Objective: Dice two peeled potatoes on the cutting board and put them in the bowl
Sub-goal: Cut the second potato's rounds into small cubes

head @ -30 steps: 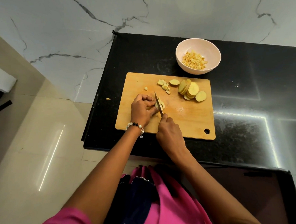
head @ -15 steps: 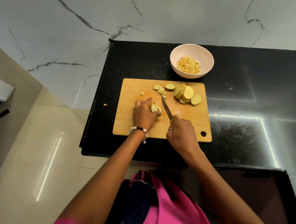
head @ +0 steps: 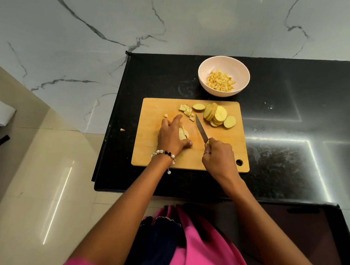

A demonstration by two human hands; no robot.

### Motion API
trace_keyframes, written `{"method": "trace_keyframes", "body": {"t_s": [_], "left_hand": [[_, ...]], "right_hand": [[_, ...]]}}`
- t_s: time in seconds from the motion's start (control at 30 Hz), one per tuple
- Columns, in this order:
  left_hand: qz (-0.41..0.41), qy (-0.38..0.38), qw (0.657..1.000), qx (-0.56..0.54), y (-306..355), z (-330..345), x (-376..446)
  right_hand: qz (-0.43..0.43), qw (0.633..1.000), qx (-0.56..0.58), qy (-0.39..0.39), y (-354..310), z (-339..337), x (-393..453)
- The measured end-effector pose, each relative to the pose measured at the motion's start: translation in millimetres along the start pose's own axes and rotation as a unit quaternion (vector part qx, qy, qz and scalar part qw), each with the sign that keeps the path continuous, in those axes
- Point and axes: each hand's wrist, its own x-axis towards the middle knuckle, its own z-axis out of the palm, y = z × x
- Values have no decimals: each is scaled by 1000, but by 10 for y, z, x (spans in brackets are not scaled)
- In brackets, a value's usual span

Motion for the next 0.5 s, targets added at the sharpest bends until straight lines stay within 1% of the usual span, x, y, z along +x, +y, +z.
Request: {"method": "trace_keyframes", "body": {"t_s": [0.13, 0.27, 0.33, 0.43, 0.5], "left_hand": [[3, -11, 1000, 1, -1, -13, -3], [7, 19, 1000, -7, -13, 28, -63], [-10, 37, 999, -10, 21, 70, -97], [-60, 72, 996, 7, 108, 148, -120], [-73, 78, 994, 12, 148, 174, -96]], "right_hand": [[0, 1000, 12, -2, -10, 18, 32], [-6, 1000, 19, -2, -3, 45, 49], [-6, 1000, 27, -1, 6, 58, 60], [-4, 999, 37, -3, 17, 66, 79], [-6, 999, 40, -5, 30, 67, 96]]}}
